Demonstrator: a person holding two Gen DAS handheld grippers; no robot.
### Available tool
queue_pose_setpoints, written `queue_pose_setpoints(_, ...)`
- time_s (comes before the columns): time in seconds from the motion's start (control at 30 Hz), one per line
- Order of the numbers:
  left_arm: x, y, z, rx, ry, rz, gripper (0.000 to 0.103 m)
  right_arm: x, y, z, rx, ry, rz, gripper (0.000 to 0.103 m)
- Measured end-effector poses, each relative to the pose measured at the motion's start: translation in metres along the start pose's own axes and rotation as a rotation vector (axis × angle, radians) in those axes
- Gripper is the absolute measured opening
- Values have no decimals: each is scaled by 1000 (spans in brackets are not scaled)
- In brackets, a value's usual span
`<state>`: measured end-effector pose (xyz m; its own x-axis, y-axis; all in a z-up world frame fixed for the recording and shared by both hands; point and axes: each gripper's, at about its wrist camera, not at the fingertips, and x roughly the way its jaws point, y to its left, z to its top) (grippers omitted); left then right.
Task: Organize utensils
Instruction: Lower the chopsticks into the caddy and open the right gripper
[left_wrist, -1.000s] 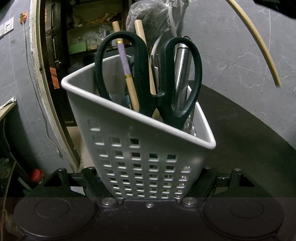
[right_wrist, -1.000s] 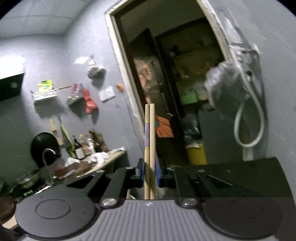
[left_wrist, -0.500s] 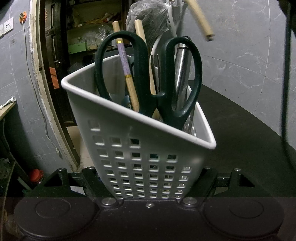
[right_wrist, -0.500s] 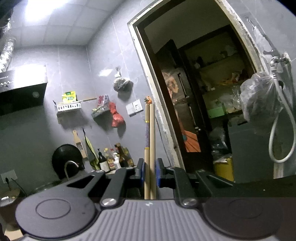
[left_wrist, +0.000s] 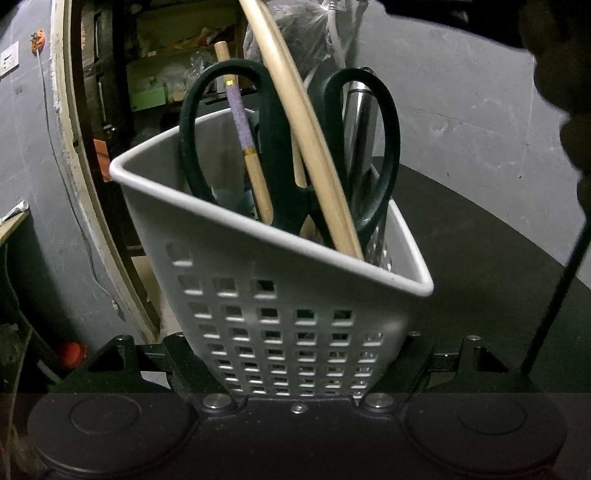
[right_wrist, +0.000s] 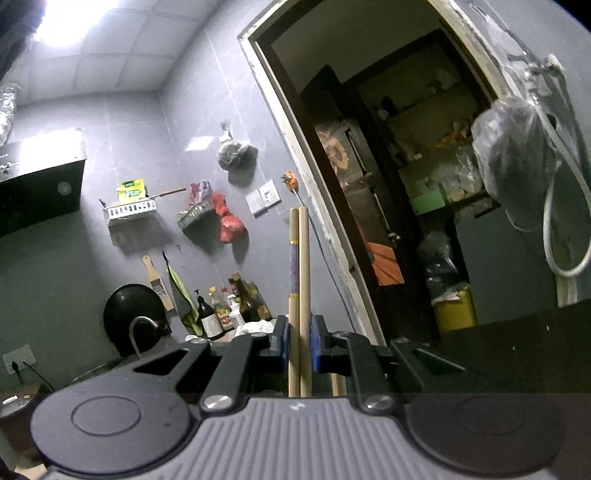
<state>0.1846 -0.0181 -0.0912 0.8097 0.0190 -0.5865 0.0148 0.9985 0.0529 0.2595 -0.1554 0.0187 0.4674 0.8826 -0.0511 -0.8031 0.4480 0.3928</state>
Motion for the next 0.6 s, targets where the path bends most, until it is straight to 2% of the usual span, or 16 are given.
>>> queue_pose_setpoints(0.6,-2,5,-7,17,-14,-15,79,-16,7,-26,-26,18,-58,15)
